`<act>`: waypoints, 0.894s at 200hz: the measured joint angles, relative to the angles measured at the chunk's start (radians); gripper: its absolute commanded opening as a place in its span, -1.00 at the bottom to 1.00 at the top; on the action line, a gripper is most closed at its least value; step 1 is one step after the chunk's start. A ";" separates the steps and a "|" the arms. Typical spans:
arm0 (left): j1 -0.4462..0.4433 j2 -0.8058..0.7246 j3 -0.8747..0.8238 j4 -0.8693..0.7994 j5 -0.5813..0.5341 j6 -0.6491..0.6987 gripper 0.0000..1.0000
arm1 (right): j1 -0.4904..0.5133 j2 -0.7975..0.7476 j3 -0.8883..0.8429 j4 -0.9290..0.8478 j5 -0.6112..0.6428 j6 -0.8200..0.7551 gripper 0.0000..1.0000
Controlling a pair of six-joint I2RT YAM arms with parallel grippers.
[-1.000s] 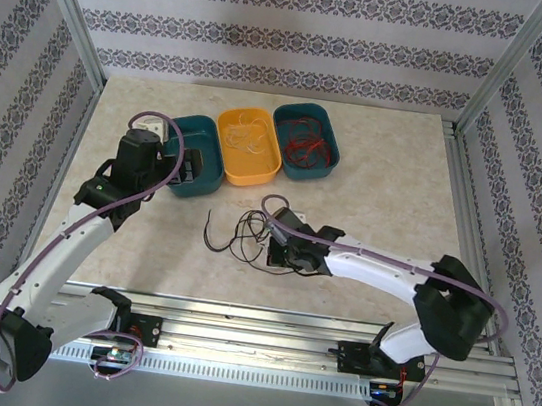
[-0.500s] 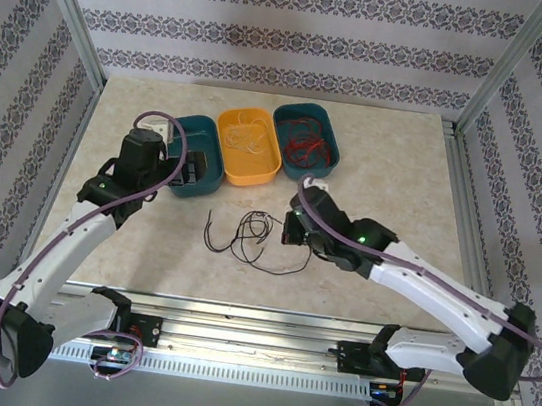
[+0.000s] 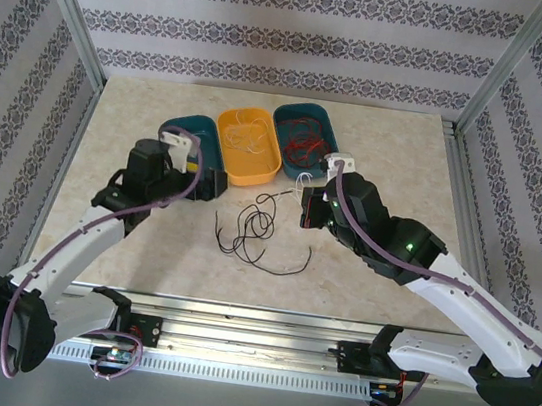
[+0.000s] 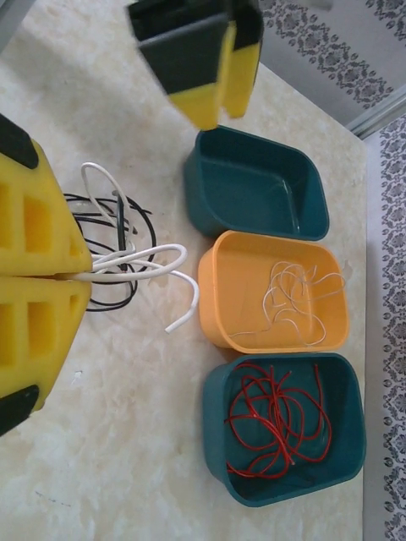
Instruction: Untangle the cables
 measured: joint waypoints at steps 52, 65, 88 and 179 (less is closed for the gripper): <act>-0.112 -0.004 -0.240 0.361 0.181 0.169 0.87 | -0.013 0.022 0.000 0.025 -0.006 -0.006 -1.00; -0.156 0.009 -0.228 0.399 0.180 0.217 0.86 | -0.013 0.026 0.000 0.029 -0.010 -0.006 -1.00; -0.223 0.075 -0.199 0.470 0.156 0.274 0.85 | -0.013 0.033 0.000 0.037 -0.027 -0.004 -1.00; -0.283 0.324 -0.028 0.560 0.063 0.330 -0.69 | -0.013 0.025 0.000 0.050 -0.045 0.008 -1.00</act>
